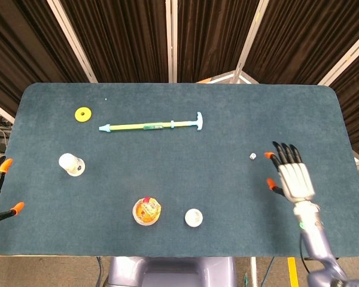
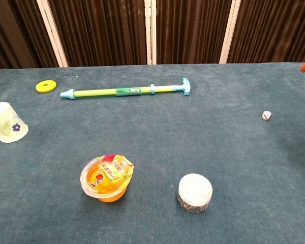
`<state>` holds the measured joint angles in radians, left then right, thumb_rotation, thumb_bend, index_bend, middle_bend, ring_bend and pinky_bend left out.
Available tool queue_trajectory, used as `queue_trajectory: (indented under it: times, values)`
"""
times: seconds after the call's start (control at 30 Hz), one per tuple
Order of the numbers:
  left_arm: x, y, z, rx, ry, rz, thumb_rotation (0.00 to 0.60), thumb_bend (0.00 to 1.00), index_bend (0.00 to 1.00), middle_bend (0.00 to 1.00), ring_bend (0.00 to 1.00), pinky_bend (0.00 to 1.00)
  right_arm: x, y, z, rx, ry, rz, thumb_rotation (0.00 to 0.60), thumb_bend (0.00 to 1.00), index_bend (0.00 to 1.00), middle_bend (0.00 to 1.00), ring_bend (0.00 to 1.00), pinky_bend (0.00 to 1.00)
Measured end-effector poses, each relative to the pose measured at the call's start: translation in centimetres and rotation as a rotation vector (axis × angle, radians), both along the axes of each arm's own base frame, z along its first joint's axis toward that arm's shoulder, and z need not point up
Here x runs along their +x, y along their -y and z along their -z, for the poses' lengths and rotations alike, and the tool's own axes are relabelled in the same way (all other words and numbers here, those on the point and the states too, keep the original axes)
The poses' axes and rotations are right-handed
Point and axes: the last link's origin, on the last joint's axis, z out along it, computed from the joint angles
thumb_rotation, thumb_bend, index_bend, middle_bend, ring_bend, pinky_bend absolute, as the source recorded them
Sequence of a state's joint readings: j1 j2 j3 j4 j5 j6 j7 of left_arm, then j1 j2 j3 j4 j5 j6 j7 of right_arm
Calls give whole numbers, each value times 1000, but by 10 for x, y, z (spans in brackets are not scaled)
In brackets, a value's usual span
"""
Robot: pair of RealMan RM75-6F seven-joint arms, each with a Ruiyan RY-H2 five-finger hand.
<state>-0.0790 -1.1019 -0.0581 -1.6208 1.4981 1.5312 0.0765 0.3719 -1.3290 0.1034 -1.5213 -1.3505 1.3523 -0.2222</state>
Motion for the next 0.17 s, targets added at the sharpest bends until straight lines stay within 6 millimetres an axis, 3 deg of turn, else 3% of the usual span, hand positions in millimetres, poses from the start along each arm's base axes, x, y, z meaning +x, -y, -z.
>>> queue_trajectory:
  times: [0.17]
  values:
    - [0, 2, 3, -7, -9, 4, 600, 59, 0, 0, 0, 0, -23, -31, -17, -45, 1, -7, 600, 197, 84, 0, 0, 0]
